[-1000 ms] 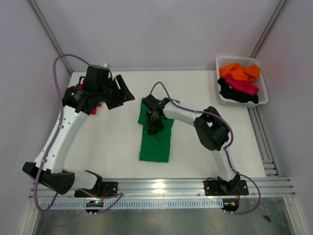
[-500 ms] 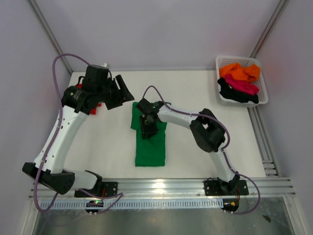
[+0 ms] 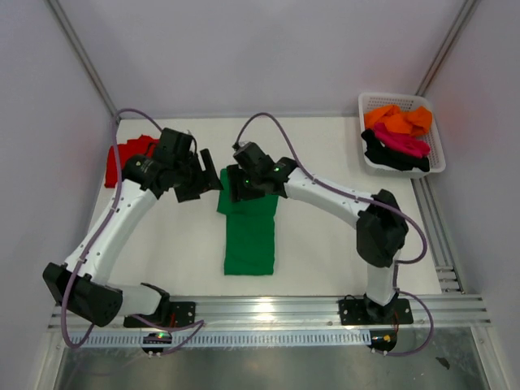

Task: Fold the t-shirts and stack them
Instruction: Grab one side of the 2/3 rectangular tshirt with both arms

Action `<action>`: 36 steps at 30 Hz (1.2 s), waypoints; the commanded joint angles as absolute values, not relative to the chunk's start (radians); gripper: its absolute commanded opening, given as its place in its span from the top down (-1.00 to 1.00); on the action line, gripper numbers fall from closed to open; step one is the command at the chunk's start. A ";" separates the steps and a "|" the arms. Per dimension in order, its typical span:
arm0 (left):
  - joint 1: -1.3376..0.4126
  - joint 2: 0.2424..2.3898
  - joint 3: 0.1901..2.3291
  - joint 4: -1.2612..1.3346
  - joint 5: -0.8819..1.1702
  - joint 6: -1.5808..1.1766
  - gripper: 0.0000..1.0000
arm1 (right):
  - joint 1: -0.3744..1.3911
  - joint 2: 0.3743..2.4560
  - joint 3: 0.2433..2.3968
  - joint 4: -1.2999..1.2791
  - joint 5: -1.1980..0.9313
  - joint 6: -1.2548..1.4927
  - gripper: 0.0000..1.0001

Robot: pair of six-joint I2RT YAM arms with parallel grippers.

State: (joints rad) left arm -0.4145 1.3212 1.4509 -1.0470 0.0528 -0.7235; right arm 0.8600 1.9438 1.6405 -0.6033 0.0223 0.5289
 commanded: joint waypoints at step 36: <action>-0.414 1.414 1.405 -0.948 0.166 -0.603 -0.56 | 0.862 1.144 0.152 0.457 -0.319 1.137 -0.25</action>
State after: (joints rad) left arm -0.4145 1.4158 1.3380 -0.9428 0.1749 -0.6422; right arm 0.8597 1.1061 0.1650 0.2699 -0.3450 1.0912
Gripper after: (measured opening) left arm 0.778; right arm 0.623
